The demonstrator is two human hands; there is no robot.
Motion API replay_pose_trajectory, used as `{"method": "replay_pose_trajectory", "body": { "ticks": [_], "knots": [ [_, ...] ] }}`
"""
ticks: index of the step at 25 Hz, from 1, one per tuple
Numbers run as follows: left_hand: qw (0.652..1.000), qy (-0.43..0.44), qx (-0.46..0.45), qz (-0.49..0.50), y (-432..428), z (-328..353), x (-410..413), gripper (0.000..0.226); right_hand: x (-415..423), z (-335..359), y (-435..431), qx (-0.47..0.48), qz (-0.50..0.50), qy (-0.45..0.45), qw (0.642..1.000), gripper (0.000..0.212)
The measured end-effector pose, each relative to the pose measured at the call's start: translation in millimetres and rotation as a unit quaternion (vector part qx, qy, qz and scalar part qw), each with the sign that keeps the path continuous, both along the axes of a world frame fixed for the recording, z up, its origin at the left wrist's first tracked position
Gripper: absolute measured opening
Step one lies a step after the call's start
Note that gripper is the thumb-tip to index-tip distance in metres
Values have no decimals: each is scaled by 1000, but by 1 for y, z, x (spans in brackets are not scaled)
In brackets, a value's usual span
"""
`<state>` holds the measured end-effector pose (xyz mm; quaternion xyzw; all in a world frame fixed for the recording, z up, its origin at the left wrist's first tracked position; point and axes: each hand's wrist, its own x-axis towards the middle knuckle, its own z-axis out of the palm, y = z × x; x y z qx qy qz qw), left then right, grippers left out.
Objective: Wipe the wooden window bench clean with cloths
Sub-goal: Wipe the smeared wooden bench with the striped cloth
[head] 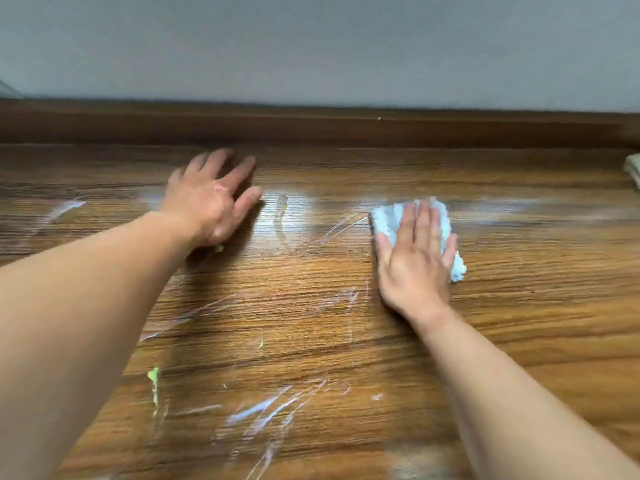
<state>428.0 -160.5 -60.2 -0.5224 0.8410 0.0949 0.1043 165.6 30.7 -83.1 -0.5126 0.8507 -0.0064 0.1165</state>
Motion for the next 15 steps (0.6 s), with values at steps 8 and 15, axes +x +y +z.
{"method": "replay_pose_trajectory", "body": {
  "ticks": [8,15],
  "knots": [
    [999,-4,43,17,9,3,-9,76,88,7,118,21,366,3,930,79],
    [998,-24,58,-3,-2,4,-4,79,3,-2,-58,24,13,14,1000,74]
  ]
}}
